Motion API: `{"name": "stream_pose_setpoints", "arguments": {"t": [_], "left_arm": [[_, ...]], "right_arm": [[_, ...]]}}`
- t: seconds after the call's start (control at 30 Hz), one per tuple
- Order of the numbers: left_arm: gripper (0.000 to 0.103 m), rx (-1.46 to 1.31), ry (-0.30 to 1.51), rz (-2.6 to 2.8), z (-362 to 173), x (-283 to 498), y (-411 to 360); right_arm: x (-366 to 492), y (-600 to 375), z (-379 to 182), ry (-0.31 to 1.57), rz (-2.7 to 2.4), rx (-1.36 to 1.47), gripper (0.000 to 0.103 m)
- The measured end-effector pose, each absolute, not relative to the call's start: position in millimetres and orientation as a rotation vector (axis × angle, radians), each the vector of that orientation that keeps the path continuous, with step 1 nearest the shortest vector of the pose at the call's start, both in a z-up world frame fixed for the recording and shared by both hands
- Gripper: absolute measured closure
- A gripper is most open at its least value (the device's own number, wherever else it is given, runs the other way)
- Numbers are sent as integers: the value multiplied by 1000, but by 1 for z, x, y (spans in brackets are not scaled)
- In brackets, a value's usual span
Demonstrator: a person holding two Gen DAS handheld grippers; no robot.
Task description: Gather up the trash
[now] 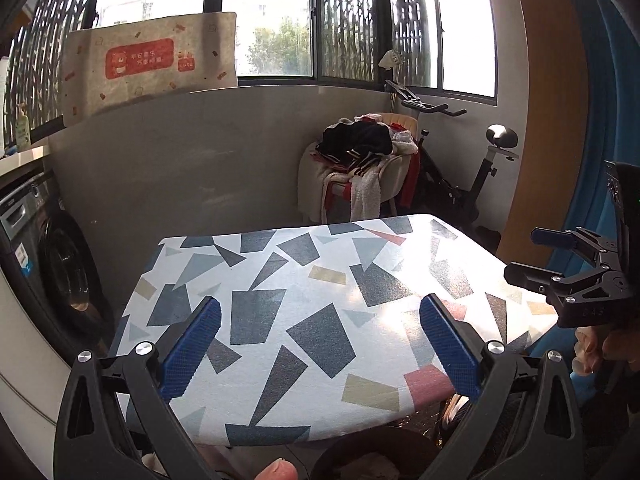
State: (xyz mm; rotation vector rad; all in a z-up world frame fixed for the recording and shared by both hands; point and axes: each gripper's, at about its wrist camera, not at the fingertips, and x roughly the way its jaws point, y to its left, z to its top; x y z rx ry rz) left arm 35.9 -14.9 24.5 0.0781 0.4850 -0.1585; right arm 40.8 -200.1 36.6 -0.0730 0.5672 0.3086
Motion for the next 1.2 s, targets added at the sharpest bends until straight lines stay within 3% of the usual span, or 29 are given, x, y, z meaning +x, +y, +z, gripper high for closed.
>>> {"name": "stream_pose_setpoints", "arguments": {"t": [1.2], "left_arm": [[6, 71, 507, -135, 19, 40, -2]], "right_arm": [[42, -201, 32, 583, 305, -42, 6]]}}
